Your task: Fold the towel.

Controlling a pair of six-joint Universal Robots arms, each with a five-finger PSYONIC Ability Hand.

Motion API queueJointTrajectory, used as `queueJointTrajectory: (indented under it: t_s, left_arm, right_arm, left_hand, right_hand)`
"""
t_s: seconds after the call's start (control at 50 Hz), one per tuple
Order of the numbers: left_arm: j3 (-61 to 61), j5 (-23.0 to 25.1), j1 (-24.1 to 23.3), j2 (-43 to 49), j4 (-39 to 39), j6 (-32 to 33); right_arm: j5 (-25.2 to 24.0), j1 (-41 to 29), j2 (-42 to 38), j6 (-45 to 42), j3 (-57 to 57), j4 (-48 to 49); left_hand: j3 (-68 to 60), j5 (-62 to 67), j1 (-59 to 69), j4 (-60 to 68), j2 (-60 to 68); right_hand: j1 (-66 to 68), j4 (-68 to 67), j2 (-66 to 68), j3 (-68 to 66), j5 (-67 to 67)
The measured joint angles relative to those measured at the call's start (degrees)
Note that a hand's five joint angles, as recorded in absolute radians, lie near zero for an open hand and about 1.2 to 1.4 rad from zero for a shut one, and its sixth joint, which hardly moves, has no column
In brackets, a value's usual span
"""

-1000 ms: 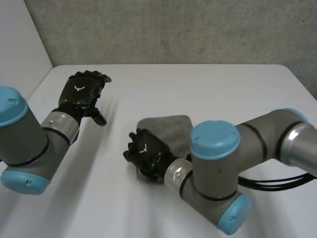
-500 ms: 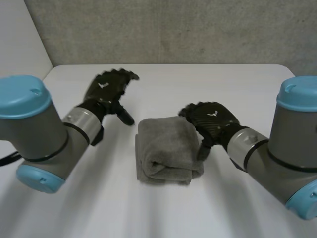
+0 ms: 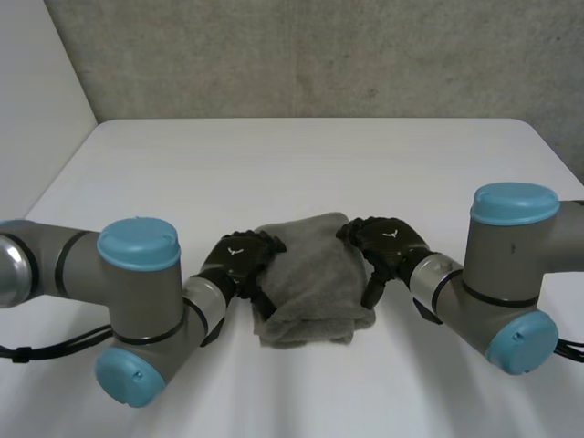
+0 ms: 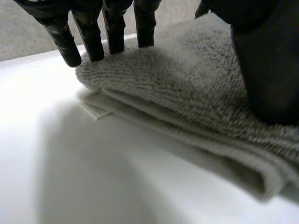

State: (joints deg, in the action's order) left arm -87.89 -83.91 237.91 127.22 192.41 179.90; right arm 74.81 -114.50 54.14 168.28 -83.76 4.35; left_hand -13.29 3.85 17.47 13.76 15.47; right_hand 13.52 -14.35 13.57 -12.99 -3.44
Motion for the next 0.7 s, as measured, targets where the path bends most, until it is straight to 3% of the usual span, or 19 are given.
queueJointTrajectory:
  t_s: [0.16, 0.4, 0.62, 0.7]
  left_arm:
    - [0.1, -1.4, 0.0, -0.6, 0.7, 3.4]
    - [0.5, -1.9, 0.7, -12.7, -0.1, 2.9]
    - [7.3, -4.4, 8.2, -21.0, -7.5, 1.8]
    - [10.8, -6.2, 10.5, -21.6, -10.1, 0.7]
  right_arm:
    - [0.2, -0.3, 0.0, -0.6, 0.2, 0.0]
    - [1.5, 0.0, 12.3, -0.2, 0.7, -0.3]
    - [15.7, 0.6, 21.8, 0.0, 5.5, 1.3]
    - [17.1, 1.3, 22.3, -0.6, 8.1, 0.6]
  left_hand:
    - [0.0, -0.2, -0.3, 0.0, 0.0]
    - [0.0, -0.9, -1.4, 0.0, -1.1]
    - [0.0, -0.9, -1.4, 0.0, -1.1]
    - [0.0, -0.9, -1.4, 0.0, -1.1]
  right_hand:
    - [0.0, 0.0, 0.0, 0.0, 0.0]
    - [0.0, 0.0, 0.0, 0.0, 0.0]
    - [0.0, 0.0, 0.0, 0.0, 0.0]
    - [0.0, 0.0, 0.0, 0.0, 0.0]
